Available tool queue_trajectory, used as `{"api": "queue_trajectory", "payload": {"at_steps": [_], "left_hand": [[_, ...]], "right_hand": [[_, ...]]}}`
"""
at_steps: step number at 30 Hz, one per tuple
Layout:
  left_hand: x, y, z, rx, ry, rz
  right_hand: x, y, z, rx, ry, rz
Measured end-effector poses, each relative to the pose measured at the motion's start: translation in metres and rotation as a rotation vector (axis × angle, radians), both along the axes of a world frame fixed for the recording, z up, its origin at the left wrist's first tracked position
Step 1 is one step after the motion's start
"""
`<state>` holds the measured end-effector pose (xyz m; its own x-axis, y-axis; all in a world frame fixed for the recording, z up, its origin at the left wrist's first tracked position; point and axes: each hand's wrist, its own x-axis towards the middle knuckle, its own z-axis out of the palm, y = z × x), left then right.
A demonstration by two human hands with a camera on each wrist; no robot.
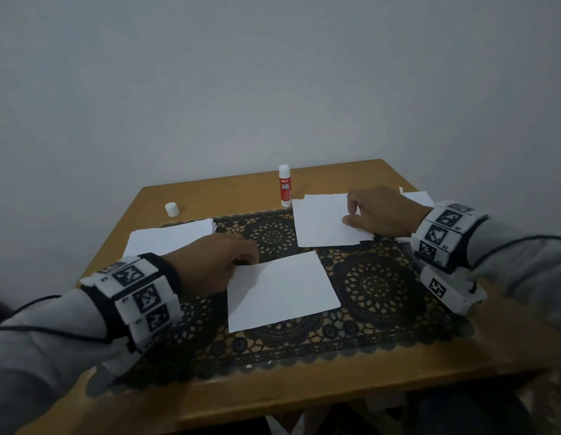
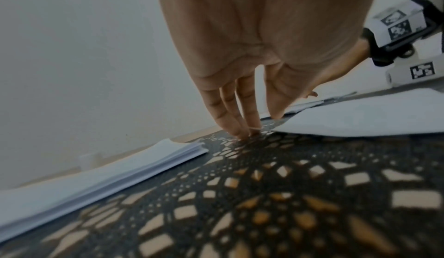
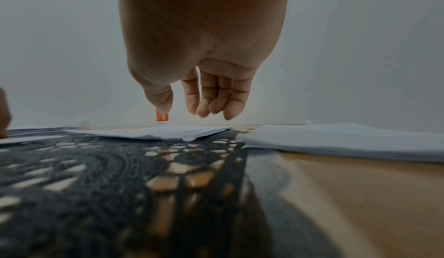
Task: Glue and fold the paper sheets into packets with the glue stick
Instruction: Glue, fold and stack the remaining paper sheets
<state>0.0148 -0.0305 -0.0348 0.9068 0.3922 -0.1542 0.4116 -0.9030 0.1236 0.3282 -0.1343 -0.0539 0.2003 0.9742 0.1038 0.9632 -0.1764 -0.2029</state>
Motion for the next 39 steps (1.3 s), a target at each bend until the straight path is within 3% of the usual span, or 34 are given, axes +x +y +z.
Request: {"api": "queue_trajectory", "payload": {"at_steps": [6, 13, 19, 27, 39], "left_hand": [[0.001, 0.000, -0.005, 0.058, 0.073, -0.056], [0.003, 0.004, -0.006, 0.047, 0.058, -0.058], [0.006, 0.003, -0.004, 0.077, 0.071, -0.079], [0.005, 0.001, -0.005, 0.079, 0.061, -0.081], [0.001, -0.010, -0.004, 0.112, 0.082, -0.026]], "right_hand": [[-0.031, 0.024, 0.019, 0.092, 0.047, 0.048], [-0.058, 0.086, 0.035, 0.117, 0.373, -0.163], [-0.064, 0.114, 0.023, 0.086, 0.518, -0.210], [-0.076, 0.120, 0.017, 0.161, 0.464, -0.153], [-0.083, 0.071, 0.039, 0.207, 0.401, -0.109]]}}
